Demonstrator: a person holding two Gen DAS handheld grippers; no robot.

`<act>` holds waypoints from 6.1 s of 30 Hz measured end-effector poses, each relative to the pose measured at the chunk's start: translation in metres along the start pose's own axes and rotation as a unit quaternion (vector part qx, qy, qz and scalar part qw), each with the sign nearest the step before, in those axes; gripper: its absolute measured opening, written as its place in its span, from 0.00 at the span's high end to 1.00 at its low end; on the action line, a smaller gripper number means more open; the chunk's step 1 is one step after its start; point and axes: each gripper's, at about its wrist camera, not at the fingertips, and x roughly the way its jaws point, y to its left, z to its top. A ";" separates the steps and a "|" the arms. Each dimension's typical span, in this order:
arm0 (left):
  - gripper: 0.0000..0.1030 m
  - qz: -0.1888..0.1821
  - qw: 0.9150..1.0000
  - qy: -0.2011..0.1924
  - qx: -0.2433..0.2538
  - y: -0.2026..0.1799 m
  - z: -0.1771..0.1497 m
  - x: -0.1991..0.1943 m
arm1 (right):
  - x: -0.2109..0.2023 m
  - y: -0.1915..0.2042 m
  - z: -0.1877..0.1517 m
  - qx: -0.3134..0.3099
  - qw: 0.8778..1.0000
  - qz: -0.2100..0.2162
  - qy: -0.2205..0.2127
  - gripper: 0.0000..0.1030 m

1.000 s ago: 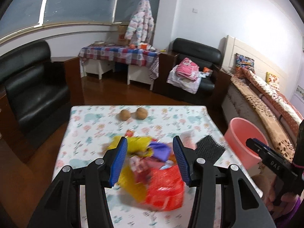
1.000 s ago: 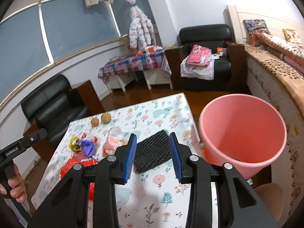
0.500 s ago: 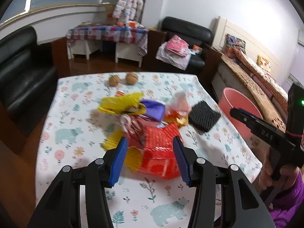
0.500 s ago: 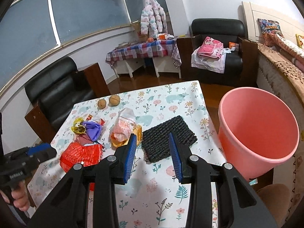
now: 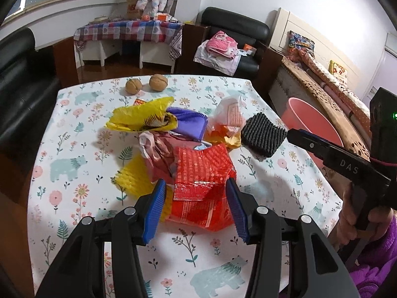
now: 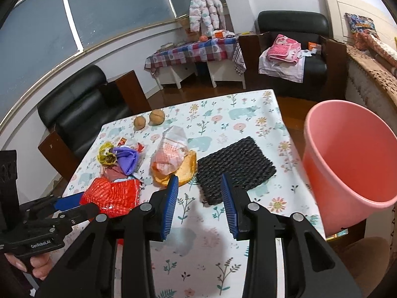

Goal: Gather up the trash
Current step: 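Grasp the red wrapper with the left gripper while the right gripper grasps the plastic bag, then carry the red wrapper and plastic bag over the pink bucket with both grippers, then open both grippers to drop the wrapper and plastic bag into the bucket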

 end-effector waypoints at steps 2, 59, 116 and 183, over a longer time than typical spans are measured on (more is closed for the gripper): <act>0.52 -0.003 1.000 0.003 -0.002 0.002 -0.001 0.002 | 0.003 0.002 0.000 -0.001 1.000 0.001 0.005 0.65; 0.99 -0.082 0.994 -0.068 0.027 0.001 0.003 -0.056 | 0.046 0.022 0.038 0.013 0.997 0.067 0.039 0.66; 0.99 -0.144 0.980 -0.115 0.070 -0.095 0.086 -0.031 | -0.053 -0.073 0.050 0.059 0.990 -0.098 -0.077 0.66; 0.64 -0.175 0.967 -0.055 0.176 -0.274 0.140 0.084 | -0.074 -0.194 0.020 0.152 0.961 -0.210 -0.095 0.53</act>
